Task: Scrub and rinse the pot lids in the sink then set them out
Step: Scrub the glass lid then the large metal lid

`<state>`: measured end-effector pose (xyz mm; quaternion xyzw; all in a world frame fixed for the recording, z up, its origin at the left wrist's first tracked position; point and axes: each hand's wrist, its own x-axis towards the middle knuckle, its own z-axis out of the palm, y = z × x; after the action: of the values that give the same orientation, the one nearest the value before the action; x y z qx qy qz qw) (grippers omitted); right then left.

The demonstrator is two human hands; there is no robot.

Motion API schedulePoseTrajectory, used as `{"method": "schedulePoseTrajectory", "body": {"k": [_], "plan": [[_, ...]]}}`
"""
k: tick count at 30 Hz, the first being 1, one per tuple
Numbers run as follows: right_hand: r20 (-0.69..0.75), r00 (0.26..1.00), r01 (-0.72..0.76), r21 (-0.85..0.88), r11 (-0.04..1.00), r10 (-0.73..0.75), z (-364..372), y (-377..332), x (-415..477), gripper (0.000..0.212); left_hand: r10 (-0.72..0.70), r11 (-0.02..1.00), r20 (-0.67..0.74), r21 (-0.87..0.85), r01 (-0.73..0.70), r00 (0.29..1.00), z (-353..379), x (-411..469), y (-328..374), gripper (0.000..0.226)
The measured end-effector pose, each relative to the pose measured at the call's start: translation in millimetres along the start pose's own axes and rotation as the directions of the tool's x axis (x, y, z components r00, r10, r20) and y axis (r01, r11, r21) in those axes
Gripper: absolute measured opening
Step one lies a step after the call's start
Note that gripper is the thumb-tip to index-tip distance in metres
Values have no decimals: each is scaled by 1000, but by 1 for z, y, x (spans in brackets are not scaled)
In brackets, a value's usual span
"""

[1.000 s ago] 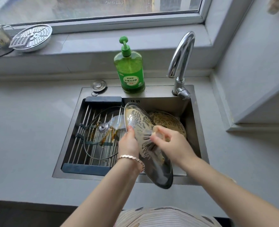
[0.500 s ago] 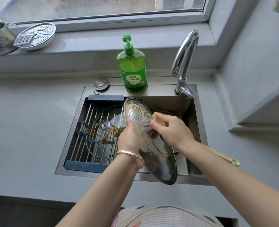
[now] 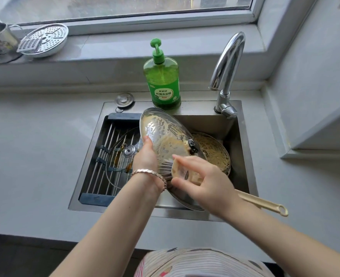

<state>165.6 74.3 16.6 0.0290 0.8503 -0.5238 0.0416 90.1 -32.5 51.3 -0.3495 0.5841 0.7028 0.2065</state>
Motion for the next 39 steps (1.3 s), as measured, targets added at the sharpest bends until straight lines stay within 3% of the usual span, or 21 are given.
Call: {"method": "schedulePoseTrajectory", "body": {"k": [4,9,13,18,22,23,27,32,37,39], "plan": [[-113,971,-209,31,977,211,-18,19,25,39,6,1000,-17,-17,-6,1000,2,-4,1,37],[22,1000,13,-13,1000,-13,-2,10,-4,49,-15,995,-64,-97,8,998,0,-6,13,34],[-80,966,-237,102,966,246,-20,41,21,47,-12,994,-63,-112,5,998,0,-9,15,33],[57,998,10,44,999,-12,1,19,-7,46,-30,989,-124,-147,12,992,1,-9,18,31],[-99,956,-274,45,961,277,-23,44,29,46,-67,990,-109,-130,52,992,2,-10,8,37],[-105,950,-291,27,956,292,-22,44,31,48,-65,992,-115,-115,51,991,4,-10,5,38],[41,995,-93,68,993,91,-9,23,15,50,-53,995,-138,-94,40,989,5,-10,4,37],[-70,957,-274,91,957,281,-24,44,29,49,-52,991,-127,-127,35,991,4,-10,6,37],[50,998,34,-9,999,-33,-3,18,-6,48,-46,981,-178,-192,12,983,2,-9,18,32],[-20,994,-102,27,994,103,-17,37,6,46,-41,982,-180,-190,6,983,0,-9,18,31]]}}
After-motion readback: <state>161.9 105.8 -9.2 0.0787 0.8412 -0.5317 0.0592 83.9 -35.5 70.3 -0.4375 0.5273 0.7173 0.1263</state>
